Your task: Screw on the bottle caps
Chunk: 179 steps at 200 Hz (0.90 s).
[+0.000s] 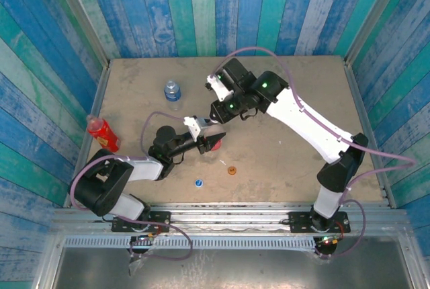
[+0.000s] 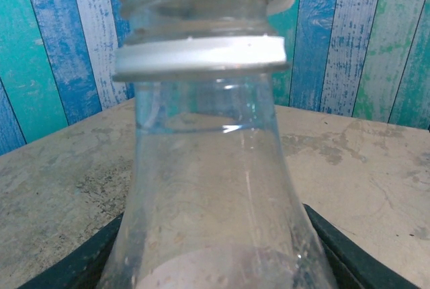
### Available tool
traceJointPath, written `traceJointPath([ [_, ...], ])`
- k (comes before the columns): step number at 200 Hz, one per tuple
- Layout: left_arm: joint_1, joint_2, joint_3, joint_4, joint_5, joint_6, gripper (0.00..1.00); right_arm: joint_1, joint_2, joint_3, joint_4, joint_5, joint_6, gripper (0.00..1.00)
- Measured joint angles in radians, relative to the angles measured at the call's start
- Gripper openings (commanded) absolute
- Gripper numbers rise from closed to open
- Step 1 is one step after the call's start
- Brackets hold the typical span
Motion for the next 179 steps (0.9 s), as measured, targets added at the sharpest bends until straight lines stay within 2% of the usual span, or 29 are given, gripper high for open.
traceJointPath([
  [50,0.003,0.000,0.000,-0.001,0.004,0.004,0.57,-0.016,0.076,0.119,-0.092,-0.052,-0.040,0.29],
  [105,0.003,0.001,-0.002,0.008,0.006,0.002,0.56,-0.006,0.115,0.186,-0.154,-0.042,-0.077,0.29],
  [179,0.005,0.061,-0.031,0.161,0.006,-0.036,0.54,0.031,0.135,0.229,-0.186,0.019,-0.099,0.29],
])
